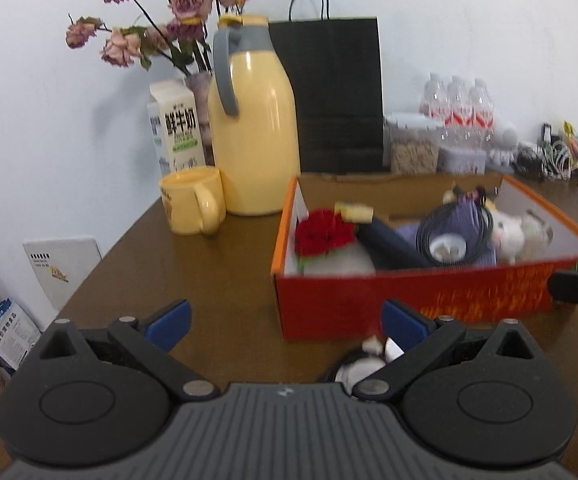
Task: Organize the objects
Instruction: 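Move both tools back out of the box over the table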
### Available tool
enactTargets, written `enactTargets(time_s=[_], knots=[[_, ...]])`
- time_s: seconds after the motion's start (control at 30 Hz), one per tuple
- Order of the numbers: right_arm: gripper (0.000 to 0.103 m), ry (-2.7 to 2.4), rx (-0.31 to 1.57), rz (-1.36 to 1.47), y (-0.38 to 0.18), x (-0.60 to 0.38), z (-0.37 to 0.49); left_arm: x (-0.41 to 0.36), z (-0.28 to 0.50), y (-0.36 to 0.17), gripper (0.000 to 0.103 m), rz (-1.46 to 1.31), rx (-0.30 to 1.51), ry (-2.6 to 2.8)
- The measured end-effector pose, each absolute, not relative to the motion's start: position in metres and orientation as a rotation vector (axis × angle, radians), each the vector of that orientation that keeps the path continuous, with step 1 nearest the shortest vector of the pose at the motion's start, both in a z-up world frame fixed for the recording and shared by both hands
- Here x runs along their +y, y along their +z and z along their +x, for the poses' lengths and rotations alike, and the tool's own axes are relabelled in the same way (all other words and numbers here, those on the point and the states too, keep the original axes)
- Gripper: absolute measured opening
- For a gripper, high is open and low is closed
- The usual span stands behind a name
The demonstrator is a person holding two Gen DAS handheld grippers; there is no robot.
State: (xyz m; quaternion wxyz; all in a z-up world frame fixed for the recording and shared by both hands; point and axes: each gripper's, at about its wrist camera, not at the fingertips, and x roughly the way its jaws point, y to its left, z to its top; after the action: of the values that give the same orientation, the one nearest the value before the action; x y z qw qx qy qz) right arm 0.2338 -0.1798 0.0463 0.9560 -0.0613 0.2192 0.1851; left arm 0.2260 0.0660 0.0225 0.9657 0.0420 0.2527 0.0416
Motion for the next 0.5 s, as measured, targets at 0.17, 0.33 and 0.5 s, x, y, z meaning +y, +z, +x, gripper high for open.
enactTargets(time_s=[0.17,0.33,0.5], knots=[[0.103,0.377,0.477,-0.138,0.036,-0.178,0.226,0.07,0.219,0.011,0.098,0.095,0.545,0.072],[0.103,0.374,0.508,-0.144,0.025,-0.177,0.222,0.075,0.221,0.003,0.074,0.103,0.582,0.06],[0.103,0.371,0.525,-0.145,0.019,-0.176,0.223,0.079,0.229,-0.006,0.059,0.076,0.624,0.008]])
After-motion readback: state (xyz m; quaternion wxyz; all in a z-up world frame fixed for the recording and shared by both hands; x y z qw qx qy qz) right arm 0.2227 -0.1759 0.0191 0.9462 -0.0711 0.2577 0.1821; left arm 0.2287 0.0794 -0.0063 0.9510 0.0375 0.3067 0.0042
